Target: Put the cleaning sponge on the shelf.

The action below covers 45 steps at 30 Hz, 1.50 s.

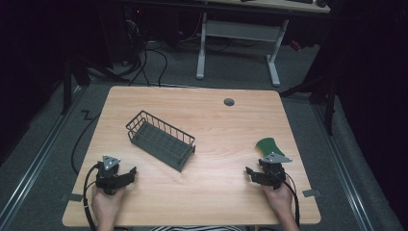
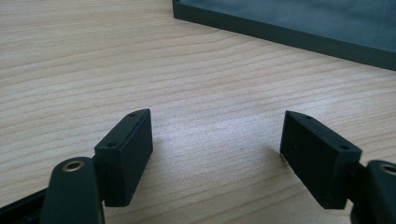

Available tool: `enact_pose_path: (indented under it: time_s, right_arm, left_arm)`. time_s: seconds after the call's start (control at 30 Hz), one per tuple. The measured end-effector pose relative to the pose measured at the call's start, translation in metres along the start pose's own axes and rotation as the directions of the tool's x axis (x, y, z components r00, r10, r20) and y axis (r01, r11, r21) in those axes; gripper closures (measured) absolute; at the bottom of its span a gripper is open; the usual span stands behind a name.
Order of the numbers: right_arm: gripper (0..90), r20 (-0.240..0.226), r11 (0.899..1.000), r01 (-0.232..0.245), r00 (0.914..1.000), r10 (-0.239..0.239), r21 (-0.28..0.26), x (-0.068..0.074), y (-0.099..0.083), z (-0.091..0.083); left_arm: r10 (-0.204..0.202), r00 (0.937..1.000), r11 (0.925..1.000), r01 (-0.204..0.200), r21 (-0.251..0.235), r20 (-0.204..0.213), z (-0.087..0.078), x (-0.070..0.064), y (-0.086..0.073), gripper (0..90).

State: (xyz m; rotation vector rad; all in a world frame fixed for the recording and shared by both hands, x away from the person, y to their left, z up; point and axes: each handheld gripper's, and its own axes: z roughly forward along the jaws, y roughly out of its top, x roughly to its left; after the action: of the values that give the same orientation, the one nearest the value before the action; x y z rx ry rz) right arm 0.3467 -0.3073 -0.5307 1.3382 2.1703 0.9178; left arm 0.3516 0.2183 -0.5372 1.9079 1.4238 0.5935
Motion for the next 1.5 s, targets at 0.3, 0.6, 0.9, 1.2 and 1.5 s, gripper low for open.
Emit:
enact_pose_path:
  time_s: [0.3, 0.6, 0.9, 1.2, 1.5]
  right_arm:
    - [34.0, 0.0, 1.0, 0.001, 1.0, -0.001, -0.001, 0.0, 0.0, 0.0]
    - [40.3, -0.006, 1.0, 0.0, 1.0, 0.0, 0.009, -0.004, 0.001, -0.001]
    - [47.7, -0.023, 1.0, 0.003, 0.9997, -0.003, -0.003, -0.004, 0.003, 0.0]
    - [55.5, -0.083, 0.997, 0.052, 0.995, -0.056, -0.052, 0.012, 0.027, 0.0]
    - [61.8, -0.182, 0.988, 0.123, 0.9736, -0.138, -0.088, 0.04, 0.059, 0.012]
  left_arm:
    - [0.017, 0.9998, 0.9998, -0.017, 0.004, -0.01, 0.0, -0.002, 0.0, 26.7]
    - [0.018, 0.9998, 0.9998, -0.017, 0.004, -0.007, 0.0, -0.002, 0.0, 26.4]
    - [-0.007, 1.0, 0.9999, 0.007, 0.013, -0.006, -0.001, 0.004, 0.003, 34.9]
    - [-0.018, 0.9998, 0.9998, 0.018, 0.007, -0.001, -0.003, 0.013, 0.018, 37.4]
    - [-0.01, 0.9997, 0.9999, 0.01, -0.014, -0.023, -0.007, 0.021, 0.041, 40.4]
